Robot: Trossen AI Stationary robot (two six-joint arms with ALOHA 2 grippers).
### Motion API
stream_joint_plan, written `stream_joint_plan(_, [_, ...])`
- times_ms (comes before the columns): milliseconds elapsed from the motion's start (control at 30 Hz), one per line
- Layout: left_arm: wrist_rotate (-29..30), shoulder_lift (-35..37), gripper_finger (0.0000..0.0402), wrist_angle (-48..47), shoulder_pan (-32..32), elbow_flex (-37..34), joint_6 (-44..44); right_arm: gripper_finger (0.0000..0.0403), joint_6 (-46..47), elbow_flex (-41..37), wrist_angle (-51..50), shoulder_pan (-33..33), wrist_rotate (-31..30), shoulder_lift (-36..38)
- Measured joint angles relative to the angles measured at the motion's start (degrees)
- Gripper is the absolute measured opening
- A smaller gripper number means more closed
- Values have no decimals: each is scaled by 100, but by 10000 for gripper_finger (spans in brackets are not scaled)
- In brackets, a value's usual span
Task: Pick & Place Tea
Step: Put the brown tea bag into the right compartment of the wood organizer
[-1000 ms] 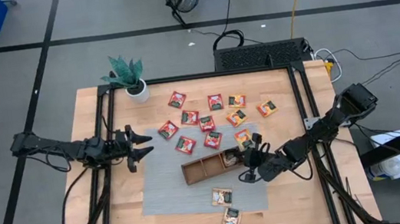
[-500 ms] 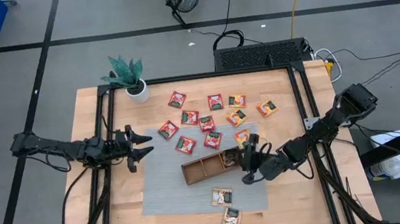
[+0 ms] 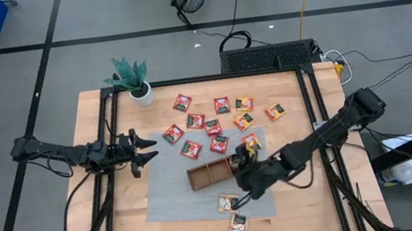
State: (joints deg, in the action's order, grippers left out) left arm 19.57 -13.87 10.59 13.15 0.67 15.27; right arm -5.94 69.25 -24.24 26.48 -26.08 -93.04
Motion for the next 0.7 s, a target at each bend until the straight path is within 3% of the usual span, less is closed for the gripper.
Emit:
stream_joint_plan(100, [1,0,205,-2,0,0,-2,1,192,132,-415,-43,688,-307])
stream_joint_plan(167, [0,0,205,-2,1,0,-2,0,208,134,-426,-66,838,-481])
stream_joint_plan(700, [1,0,205,-2,0,0,0,0,-44,143,-974,-828,1023,-1165])
